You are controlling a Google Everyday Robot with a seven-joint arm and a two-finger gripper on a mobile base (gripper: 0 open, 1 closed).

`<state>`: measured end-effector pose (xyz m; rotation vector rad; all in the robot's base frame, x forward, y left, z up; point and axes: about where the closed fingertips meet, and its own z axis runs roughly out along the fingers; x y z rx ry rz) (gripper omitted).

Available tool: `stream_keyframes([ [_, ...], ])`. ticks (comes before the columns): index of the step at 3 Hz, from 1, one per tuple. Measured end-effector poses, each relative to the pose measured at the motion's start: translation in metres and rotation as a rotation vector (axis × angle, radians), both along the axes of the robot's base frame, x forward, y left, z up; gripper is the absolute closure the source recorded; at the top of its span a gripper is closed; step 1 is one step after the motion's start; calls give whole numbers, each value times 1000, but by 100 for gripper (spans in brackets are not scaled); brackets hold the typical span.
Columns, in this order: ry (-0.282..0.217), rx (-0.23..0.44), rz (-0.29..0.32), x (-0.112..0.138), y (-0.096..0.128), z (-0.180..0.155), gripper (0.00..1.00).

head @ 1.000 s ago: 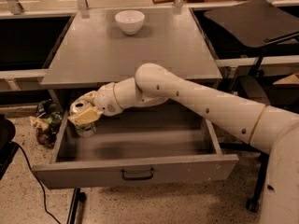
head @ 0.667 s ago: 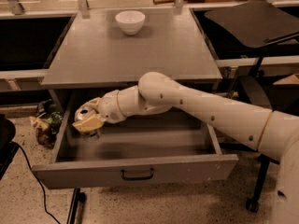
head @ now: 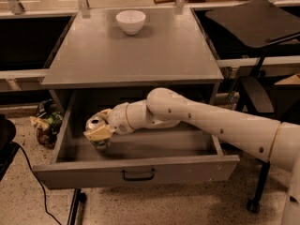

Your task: Place 7up can into top drawer

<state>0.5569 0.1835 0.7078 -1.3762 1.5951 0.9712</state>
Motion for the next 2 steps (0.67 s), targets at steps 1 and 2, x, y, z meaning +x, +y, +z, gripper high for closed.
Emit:
stream_keyframes([
  [1,29,19,-45,7,-12,-14,81],
  [2,41,33,-78,13,-21,-22,58],
])
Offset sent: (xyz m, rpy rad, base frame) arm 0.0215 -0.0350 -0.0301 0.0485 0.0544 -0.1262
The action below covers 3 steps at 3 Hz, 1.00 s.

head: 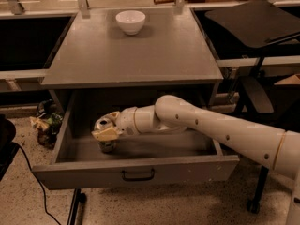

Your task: Place 7up can into top drawer

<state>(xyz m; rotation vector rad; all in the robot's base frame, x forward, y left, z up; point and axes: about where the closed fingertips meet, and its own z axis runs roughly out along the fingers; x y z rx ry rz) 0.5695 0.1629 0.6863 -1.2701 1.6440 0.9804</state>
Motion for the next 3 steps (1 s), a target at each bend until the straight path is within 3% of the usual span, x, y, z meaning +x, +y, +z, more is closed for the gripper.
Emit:
stream_keyframes([
  [2,0,8,-18,2,-4,-1,11],
  [3,0,10,-18,3,-5,-2,0],
])
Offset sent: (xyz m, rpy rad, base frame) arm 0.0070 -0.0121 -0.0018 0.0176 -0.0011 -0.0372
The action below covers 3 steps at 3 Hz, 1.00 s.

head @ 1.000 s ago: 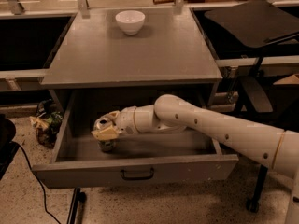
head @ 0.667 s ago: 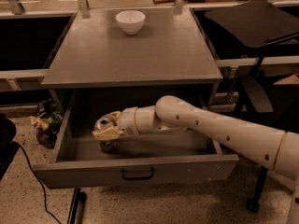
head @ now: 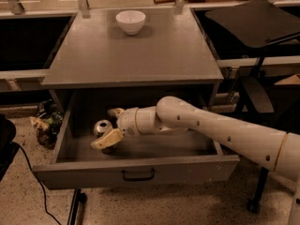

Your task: Place 7up can into top drawer

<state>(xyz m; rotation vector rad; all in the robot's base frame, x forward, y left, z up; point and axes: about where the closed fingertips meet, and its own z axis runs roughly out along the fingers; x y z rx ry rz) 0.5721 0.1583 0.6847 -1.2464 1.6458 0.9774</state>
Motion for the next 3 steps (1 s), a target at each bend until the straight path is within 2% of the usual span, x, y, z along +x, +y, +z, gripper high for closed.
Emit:
stream_keyframes([
  [1,-22,34,-9,-3,-9,11,0],
  [2,-67,82,-9,-14,-27,37,0],
  [3,-100,81,0,-24,-40,62,0],
])
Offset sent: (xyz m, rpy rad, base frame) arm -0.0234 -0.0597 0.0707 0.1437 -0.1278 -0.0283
